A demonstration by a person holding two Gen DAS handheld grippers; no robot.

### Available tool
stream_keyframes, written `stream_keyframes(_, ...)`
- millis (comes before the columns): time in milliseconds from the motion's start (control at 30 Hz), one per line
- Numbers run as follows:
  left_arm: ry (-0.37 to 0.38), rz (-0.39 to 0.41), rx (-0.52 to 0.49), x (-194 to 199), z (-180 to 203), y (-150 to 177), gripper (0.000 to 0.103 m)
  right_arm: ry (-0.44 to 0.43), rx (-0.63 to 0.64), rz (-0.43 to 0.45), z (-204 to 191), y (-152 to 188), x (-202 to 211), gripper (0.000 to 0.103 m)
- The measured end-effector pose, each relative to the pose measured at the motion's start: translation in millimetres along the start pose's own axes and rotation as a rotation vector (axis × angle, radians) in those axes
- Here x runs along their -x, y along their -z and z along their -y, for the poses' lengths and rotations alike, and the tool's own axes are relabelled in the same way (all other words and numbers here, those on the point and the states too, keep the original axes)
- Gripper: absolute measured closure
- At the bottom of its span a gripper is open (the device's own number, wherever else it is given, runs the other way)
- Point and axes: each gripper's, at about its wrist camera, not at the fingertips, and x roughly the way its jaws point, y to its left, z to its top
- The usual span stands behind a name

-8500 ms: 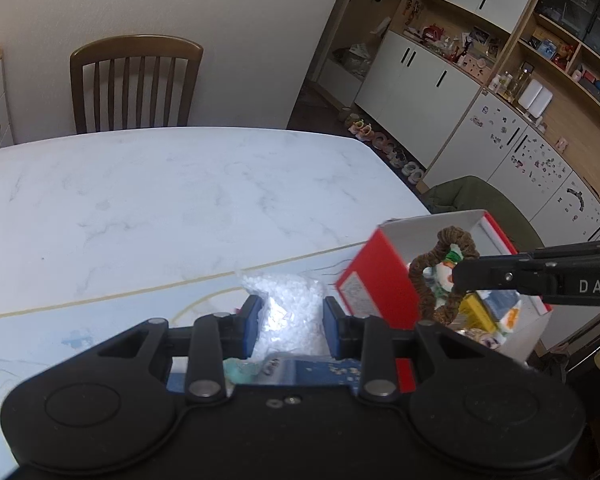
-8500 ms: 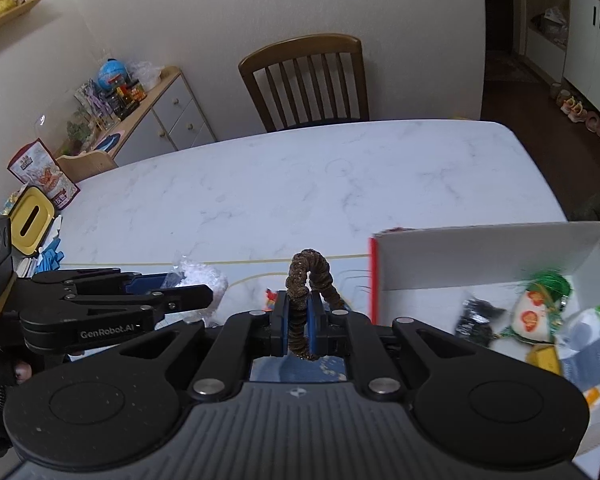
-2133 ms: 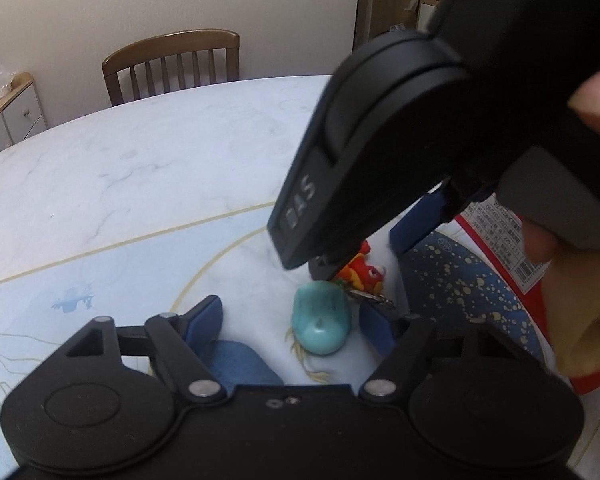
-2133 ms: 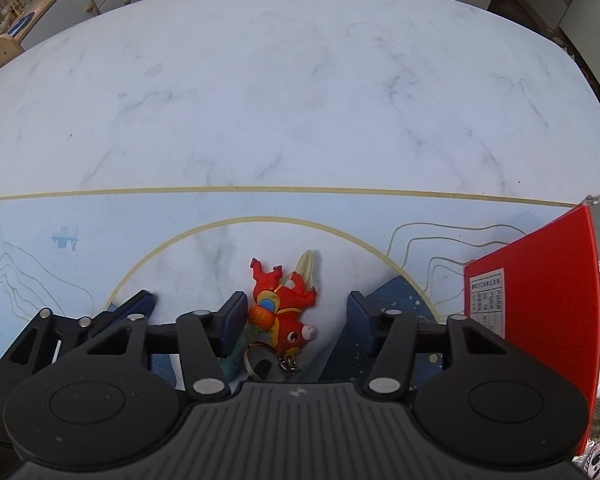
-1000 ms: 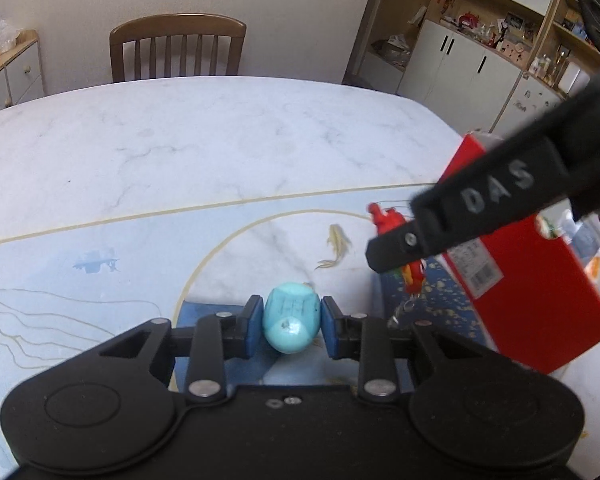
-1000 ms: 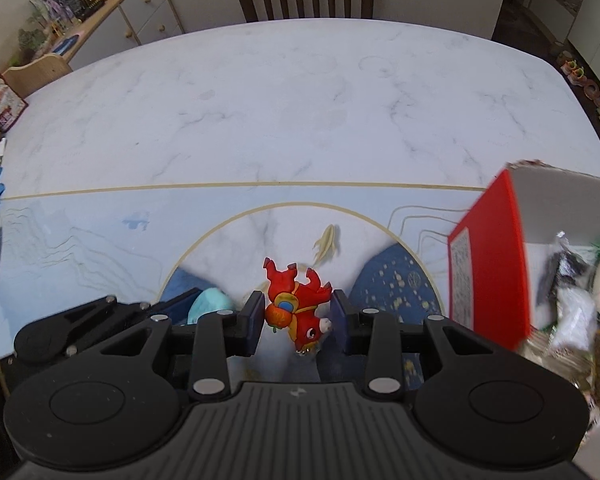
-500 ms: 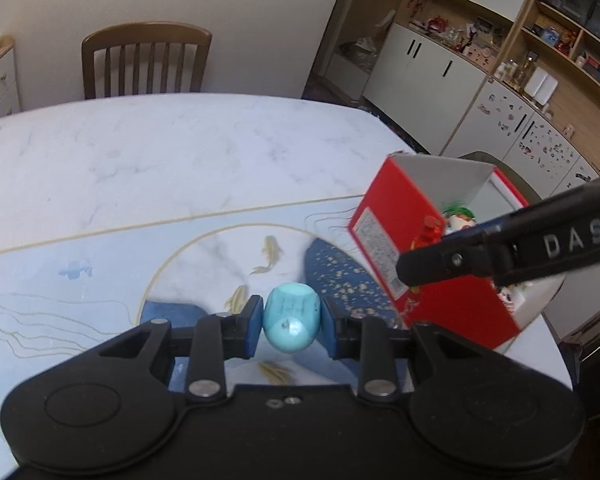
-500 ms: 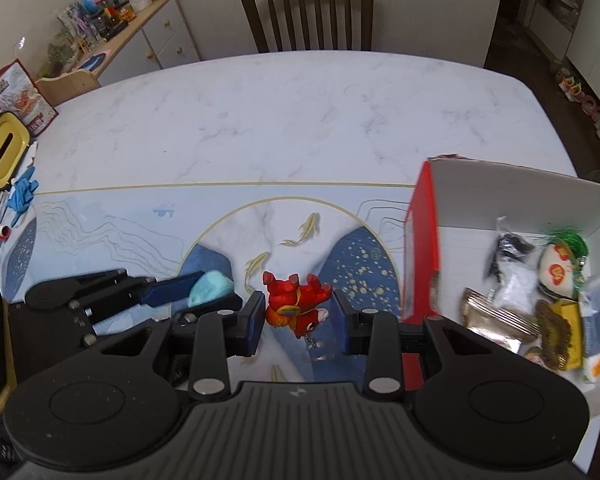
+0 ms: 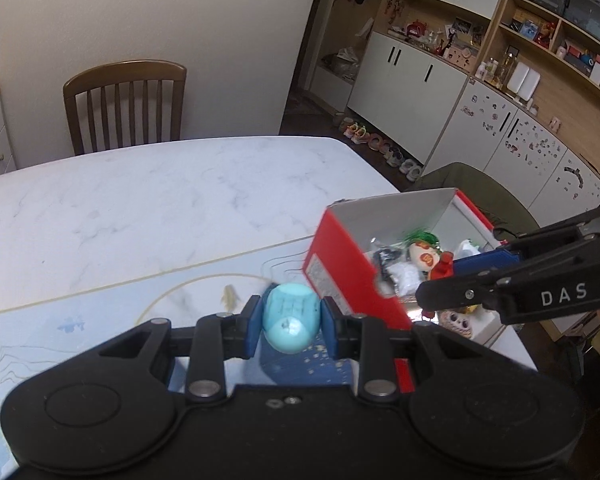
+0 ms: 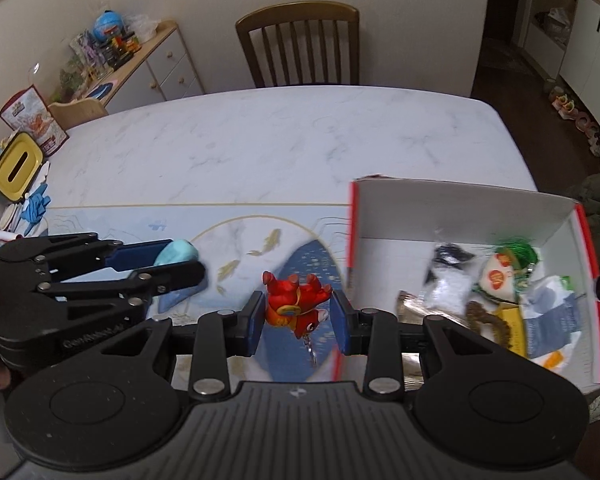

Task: Organize objects
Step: 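Carry the teal toy and red dragon with both grippers over the box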

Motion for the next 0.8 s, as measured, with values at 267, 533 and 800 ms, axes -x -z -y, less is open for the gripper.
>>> stream_keyframes(267,-0.012,-0.007,-0.064,-16.8,48.8,-12.4,0.074,0.028,-0.047,0.026,61.5,5.9,13.6,0.069)
stream_keyframes(533,-0.001,-0.025,-0.098,-43.8,90.9,-27.3,0.074,0.069,-0.085,0.049,121.5,8.3,24.2,0.069)
stream_keyframes(800,-0.022,-0.066,-0.144,-89.9,128.2,-36.3,0.074,0.077,-0.11,0.033,167.8,19.6,10.3,0.069)
